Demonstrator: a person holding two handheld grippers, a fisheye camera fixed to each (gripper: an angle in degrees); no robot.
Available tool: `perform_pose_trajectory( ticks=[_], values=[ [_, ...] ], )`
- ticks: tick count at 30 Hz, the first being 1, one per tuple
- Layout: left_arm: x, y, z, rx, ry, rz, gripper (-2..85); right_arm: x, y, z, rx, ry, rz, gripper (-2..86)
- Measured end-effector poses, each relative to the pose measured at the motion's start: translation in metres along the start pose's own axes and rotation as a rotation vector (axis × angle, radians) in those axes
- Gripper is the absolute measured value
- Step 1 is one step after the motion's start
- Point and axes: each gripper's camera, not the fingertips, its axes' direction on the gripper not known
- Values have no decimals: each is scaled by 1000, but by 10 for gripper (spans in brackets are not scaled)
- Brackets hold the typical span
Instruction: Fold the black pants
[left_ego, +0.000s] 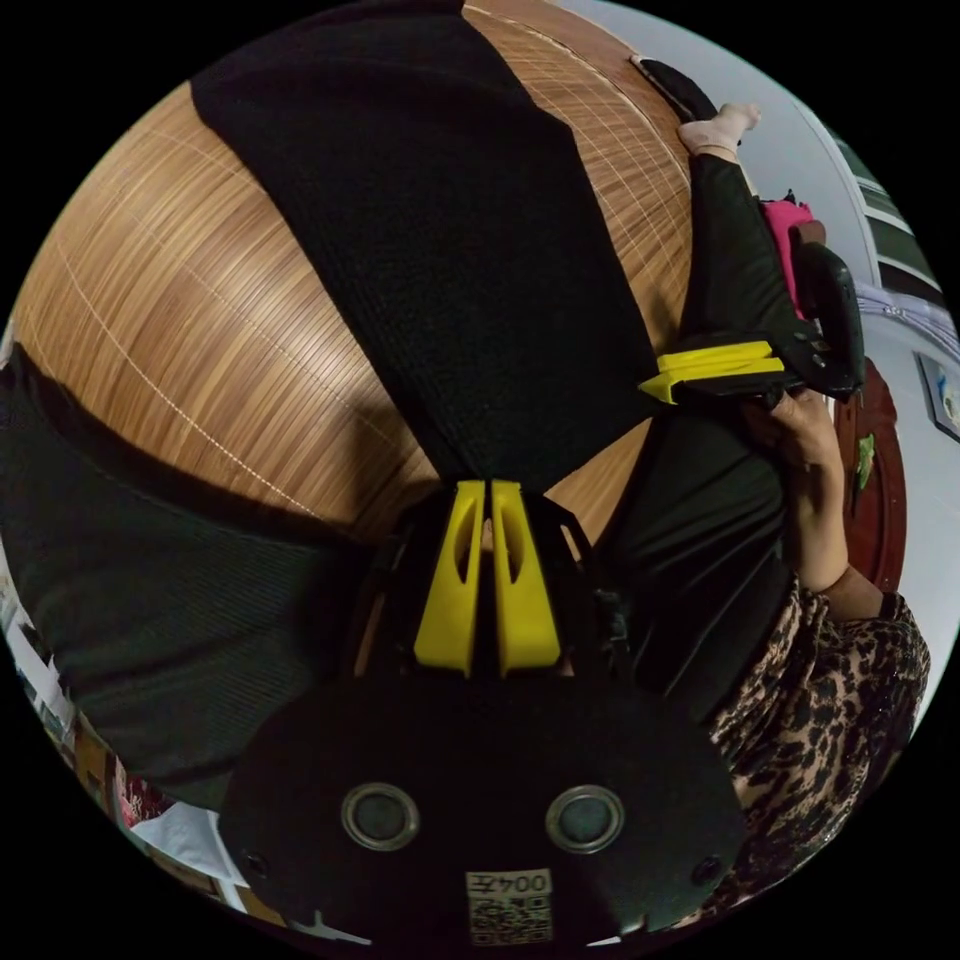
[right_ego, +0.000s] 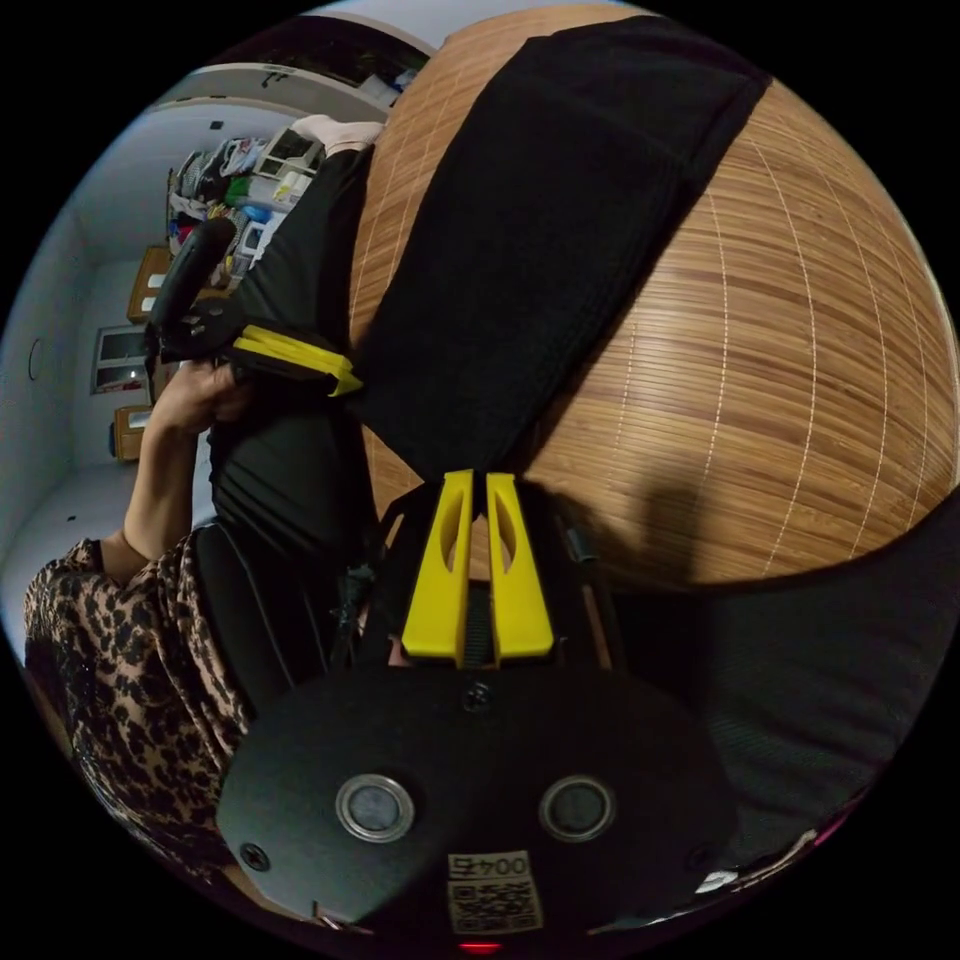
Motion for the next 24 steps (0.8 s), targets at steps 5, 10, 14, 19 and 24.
perform_pose_trajectory(
  ticks=[5, 10, 14, 19, 24],
  values=[
    [13, -2, 2, -39, -97, 0, 14, -5, -5, 8, -63, 6, -30, 23],
    [13, -1, 6, -57, -65, -18, 15, -8, -8, 11, -79, 17, -53, 17],
    [19, -4, 14, -98, -66, -12, 17, -10, -11, 16, -104, 55, -49, 29],
    [42, 18, -3, -77, -168, 8, 15, 0, -3, -1, -10, 55, 9, 76],
    [63, 30, -45, 170, -262, 32, 14, 15, -3, -13, 102, 33, 97, 99]
  ],
)
